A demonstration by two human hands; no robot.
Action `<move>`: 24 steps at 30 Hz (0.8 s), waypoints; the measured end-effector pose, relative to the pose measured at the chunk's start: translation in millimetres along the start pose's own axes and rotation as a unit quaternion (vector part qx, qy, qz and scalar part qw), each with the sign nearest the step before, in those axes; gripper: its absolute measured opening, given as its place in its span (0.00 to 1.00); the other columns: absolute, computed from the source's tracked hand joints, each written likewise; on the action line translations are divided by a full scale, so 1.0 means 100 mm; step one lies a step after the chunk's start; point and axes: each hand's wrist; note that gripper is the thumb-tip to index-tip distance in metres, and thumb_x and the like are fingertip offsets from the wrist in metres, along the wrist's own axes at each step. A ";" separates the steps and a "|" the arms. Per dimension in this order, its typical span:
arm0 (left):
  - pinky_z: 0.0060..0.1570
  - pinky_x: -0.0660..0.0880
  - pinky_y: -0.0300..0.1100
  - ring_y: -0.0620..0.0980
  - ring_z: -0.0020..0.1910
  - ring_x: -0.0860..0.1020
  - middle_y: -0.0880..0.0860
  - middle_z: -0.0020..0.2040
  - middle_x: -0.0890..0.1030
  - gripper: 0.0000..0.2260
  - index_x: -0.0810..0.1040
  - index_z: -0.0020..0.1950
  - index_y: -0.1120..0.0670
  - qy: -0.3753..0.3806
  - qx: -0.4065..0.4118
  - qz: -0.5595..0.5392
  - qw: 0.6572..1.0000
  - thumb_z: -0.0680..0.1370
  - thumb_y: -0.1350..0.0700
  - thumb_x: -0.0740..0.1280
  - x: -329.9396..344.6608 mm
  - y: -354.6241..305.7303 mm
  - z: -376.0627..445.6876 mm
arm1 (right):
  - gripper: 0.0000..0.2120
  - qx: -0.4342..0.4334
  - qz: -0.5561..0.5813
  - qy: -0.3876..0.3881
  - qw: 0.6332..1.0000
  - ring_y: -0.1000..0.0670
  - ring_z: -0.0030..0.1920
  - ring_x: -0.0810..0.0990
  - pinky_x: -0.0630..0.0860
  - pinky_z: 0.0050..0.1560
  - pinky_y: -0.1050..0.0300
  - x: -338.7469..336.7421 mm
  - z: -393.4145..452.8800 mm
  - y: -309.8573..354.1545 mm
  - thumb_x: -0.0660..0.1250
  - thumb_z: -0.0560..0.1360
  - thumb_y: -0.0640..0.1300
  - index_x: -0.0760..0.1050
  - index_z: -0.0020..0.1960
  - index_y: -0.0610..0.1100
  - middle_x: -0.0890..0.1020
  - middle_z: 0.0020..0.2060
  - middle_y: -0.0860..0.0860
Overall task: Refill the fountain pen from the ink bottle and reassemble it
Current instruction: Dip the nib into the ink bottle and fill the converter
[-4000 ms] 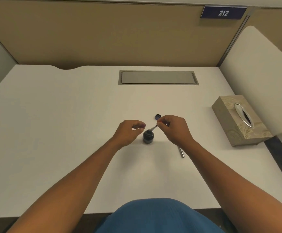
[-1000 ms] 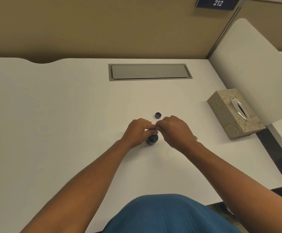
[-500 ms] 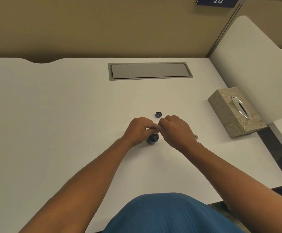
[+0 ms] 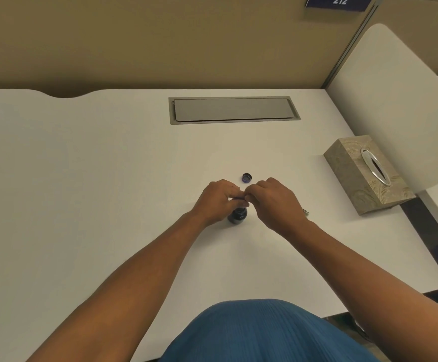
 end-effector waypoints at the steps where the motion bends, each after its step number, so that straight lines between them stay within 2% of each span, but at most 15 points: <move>1: 0.53 0.75 0.57 0.54 0.50 0.79 0.56 0.44 0.84 0.09 0.87 0.47 0.47 -0.003 0.000 -0.004 1.000 0.70 0.48 0.70 0.00 0.00 0.00 | 0.03 0.003 -0.003 -0.008 1.000 0.45 0.37 0.74 0.68 0.27 0.55 0.01 0.00 0.00 0.68 0.77 0.42 0.80 0.44 0.46 0.80 0.34 0.50; 3: 0.53 0.76 0.57 0.55 0.49 0.79 0.56 0.44 0.84 0.08 0.86 0.48 0.46 -0.007 -0.002 -0.012 1.000 0.70 0.49 0.70 0.00 0.01 0.00 | 0.05 0.008 -0.007 -0.017 1.000 0.45 0.36 0.74 0.67 0.27 0.56 0.02 0.00 0.01 0.70 0.76 0.42 0.80 0.42 0.45 0.79 0.32 0.50; 8: 0.53 0.76 0.57 0.55 0.50 0.79 0.57 0.44 0.85 0.05 0.88 0.48 0.51 -0.005 -0.001 -0.010 1.000 0.74 0.56 0.73 -0.01 0.01 -0.03 | 0.15 0.015 -0.030 -0.034 0.999 0.45 0.31 0.72 0.66 0.24 0.57 0.06 0.01 0.03 0.71 0.76 0.48 0.75 0.34 0.43 0.75 0.27 0.49; 10: 0.53 0.76 0.57 0.55 0.50 0.79 0.57 0.44 0.85 0.05 0.88 0.48 0.51 -0.002 0.001 -0.001 1.000 0.74 0.55 0.73 0.00 0.01 -0.03 | 0.16 0.018 -0.036 -0.036 0.999 0.45 0.31 0.72 0.67 0.24 0.56 0.05 0.00 0.03 0.70 0.76 0.49 0.75 0.33 0.43 0.75 0.27 0.49; 14: 0.52 0.76 0.57 0.55 0.49 0.79 0.55 0.44 0.85 0.10 0.88 0.48 0.49 -0.003 0.001 -0.001 1.000 0.72 0.48 0.70 -0.01 0.01 -0.03 | 0.10 0.016 -0.031 -0.026 0.999 0.44 0.36 0.76 0.70 0.27 0.55 0.03 -0.02 0.02 0.69 0.77 0.50 0.80 0.42 0.45 0.80 0.34 0.49; 17: 0.52 0.76 0.57 0.53 0.49 0.80 0.54 0.44 0.85 0.09 0.88 0.49 0.48 -0.007 0.001 -0.005 1.000 0.72 0.50 0.72 -0.02 0.02 -0.02 | 0.05 0.004 -0.019 -0.022 1.000 0.43 0.40 0.78 0.71 0.29 0.55 0.02 -0.03 0.00 0.70 0.77 0.46 0.81 0.51 0.46 0.83 0.40 0.49; 20: 0.52 0.76 0.58 0.53 0.49 0.79 0.54 0.43 0.85 0.08 0.87 0.48 0.47 -0.005 0.000 -0.003 1.000 0.71 0.50 0.72 -0.01 0.03 -0.01 | 0.04 -0.004 -0.011 0.001 1.000 0.45 0.40 0.76 0.71 0.29 0.55 0.02 -0.04 -0.01 0.67 0.78 0.46 0.80 0.48 0.48 0.81 0.38 0.51; 24: 0.52 0.76 0.57 0.54 0.49 0.79 0.55 0.44 0.85 0.10 0.87 0.48 0.47 -0.003 -0.001 -0.009 1.000 0.71 0.49 0.70 0.00 0.04 -0.02 | 0.06 0.007 -0.002 -0.005 1.000 0.45 0.39 0.75 0.67 0.30 0.56 0.04 -0.05 0.00 0.66 0.79 0.47 0.79 0.45 0.46 0.79 0.37 0.51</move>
Point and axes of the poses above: each hand's wrist, its own z-axis towards the middle knuckle, its own x-axis out of the palm, y = z × x
